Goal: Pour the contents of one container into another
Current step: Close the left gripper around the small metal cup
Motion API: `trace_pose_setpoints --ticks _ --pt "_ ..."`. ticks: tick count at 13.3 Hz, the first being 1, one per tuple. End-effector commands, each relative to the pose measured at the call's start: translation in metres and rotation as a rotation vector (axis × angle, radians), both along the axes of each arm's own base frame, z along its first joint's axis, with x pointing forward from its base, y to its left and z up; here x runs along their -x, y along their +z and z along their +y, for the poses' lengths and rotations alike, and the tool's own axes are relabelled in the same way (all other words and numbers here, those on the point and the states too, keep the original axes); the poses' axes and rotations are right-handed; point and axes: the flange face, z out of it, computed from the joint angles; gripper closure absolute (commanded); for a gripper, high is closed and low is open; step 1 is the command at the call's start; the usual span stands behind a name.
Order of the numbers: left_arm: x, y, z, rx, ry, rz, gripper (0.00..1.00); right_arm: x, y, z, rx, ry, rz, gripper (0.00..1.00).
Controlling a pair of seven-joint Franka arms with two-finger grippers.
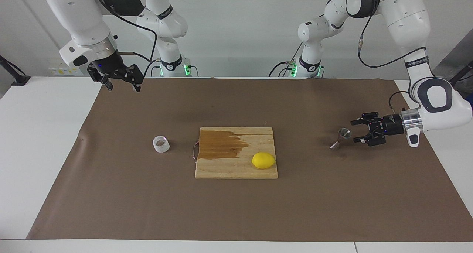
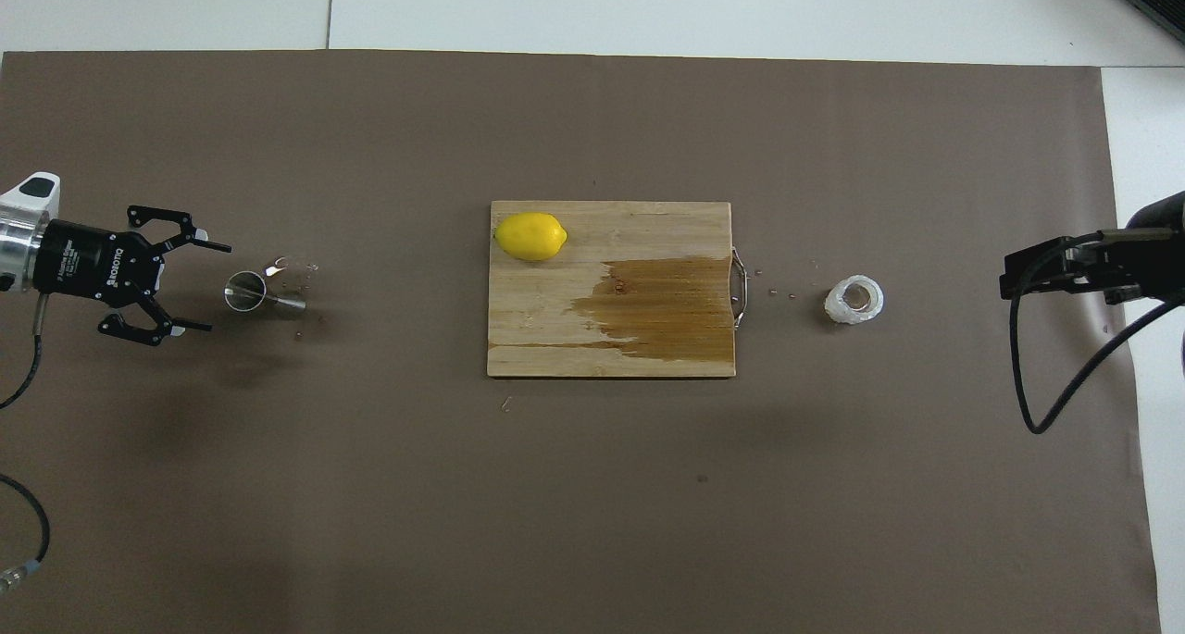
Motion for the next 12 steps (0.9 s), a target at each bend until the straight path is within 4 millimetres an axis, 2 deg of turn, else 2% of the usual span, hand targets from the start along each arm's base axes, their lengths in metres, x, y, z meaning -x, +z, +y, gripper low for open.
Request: trace_pose_setpoints --ticks 1,5,12 --pt "0.021 -0.008 -0.008 0.021 0.061 0.03 0.0 0.0 0.002 -0.001 -0.027 -0.024 -0.005 0.0" --pt "0.027 -0.017 -0.014 0.02 0.091 0.071 0.0 0.0 0.002 -0.001 -0.027 -0.024 -0.005 0.0" --pt "0.027 -0.023 -0.018 -0.008 0.165 0.167 0.0 0.0 0.002 -0.001 -0.027 -0.024 -0.005 0.0"
